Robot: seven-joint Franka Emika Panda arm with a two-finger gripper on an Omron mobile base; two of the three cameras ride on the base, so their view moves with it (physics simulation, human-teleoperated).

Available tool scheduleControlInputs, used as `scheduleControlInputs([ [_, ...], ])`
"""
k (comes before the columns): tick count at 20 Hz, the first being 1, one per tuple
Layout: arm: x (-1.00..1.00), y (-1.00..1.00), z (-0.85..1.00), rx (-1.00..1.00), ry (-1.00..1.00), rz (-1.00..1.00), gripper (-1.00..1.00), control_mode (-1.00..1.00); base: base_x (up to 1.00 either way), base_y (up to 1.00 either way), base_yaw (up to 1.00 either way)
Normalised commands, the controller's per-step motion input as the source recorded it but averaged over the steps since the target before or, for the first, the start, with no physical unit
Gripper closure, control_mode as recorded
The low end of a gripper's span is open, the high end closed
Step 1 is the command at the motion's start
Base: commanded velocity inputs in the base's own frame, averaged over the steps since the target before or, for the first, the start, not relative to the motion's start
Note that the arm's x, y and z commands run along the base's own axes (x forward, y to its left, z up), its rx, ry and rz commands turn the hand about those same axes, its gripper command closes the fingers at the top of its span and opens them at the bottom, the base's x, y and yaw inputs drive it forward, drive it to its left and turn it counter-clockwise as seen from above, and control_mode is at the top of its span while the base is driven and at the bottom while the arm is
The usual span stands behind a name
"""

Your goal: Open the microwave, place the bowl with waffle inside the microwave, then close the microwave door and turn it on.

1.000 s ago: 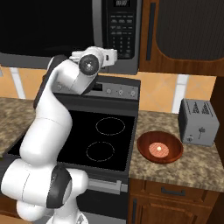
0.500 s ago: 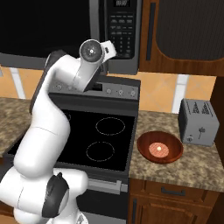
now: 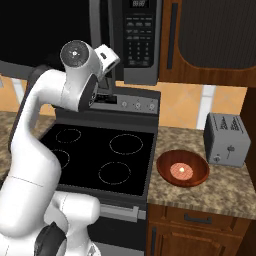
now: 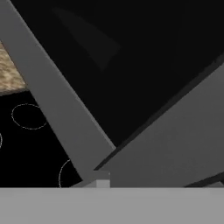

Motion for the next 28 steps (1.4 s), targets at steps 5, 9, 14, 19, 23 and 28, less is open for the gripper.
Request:
scheduleControlInputs([
  [5, -0.65, 1.00, 0.24, -0.43, 0.00, 0.06, 1.00, -1.00, 0.00, 0.00, 0.00],
  [9, -0.70, 1.00, 0.26, -0.38, -0.05, 0.11, 1.00, -1.00, 0.00, 0.00, 0.00],
  [14, -0.85, 1.00, 0.23, -0.33, -0.08, 0.18, 1.00, -1.00, 0.00, 0.00, 0.00],
  [19, -0.87, 1.00, 0.20, -0.32, -0.02, 0.22, 1.00, -1.00, 0.00, 0.00, 0.00],
  [23, -0.98, 0.89, 0.22, -0.21, -0.19, 0.21, 1.00, -1.00, 0.00, 0.00, 0.00],
  [28, -1.00, 0.03, 0.44, -0.02, -0.62, 0.03, 1.00, -1.00, 0.00, 0.00, 0.00],
])
